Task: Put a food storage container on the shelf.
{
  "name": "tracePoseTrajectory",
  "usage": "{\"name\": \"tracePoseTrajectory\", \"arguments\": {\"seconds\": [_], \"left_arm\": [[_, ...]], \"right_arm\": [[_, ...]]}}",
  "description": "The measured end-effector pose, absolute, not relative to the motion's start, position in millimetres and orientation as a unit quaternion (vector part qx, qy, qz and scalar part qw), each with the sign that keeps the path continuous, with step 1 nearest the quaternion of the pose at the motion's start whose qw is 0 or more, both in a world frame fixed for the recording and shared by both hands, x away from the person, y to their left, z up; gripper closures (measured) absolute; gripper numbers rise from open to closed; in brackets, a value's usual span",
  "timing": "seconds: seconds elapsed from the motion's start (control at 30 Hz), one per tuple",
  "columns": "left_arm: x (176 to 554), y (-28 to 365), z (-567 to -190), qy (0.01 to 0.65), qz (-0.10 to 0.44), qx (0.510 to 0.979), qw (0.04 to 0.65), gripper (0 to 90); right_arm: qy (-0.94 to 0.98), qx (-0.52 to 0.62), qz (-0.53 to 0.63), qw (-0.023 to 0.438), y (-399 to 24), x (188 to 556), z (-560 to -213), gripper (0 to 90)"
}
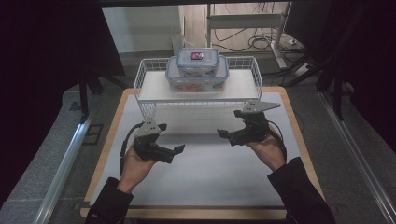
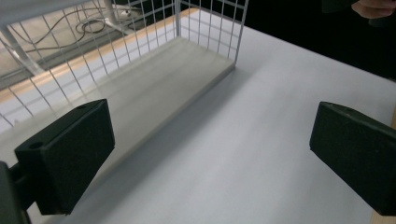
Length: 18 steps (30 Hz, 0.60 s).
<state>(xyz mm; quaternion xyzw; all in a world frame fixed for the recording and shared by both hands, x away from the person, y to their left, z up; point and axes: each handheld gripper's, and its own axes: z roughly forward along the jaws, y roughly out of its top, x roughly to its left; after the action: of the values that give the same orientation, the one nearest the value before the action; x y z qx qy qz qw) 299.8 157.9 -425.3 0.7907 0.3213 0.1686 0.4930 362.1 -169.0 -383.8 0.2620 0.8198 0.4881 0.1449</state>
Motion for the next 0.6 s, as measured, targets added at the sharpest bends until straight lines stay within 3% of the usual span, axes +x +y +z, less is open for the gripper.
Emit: {"name": "tracePoseTrajectory", "arguments": {"seconds": [0.27, 0.6], "left_arm": [[287.2, 164.5, -452.9, 0.336, 0.182, 0.788, 0.483, 0.0], [270.9, 166.6, -464.8, 0.335, 0.189, 0.794, 0.471, 0.0]], "right_arm": [[0.826, 0.268, 0.476, 0.144, -175.9, 350.9, -413.9, 0.0], [0.822, 0.273, 0.479, 0.142, -186.0, 334.8, -426.0, 0.0]]}}
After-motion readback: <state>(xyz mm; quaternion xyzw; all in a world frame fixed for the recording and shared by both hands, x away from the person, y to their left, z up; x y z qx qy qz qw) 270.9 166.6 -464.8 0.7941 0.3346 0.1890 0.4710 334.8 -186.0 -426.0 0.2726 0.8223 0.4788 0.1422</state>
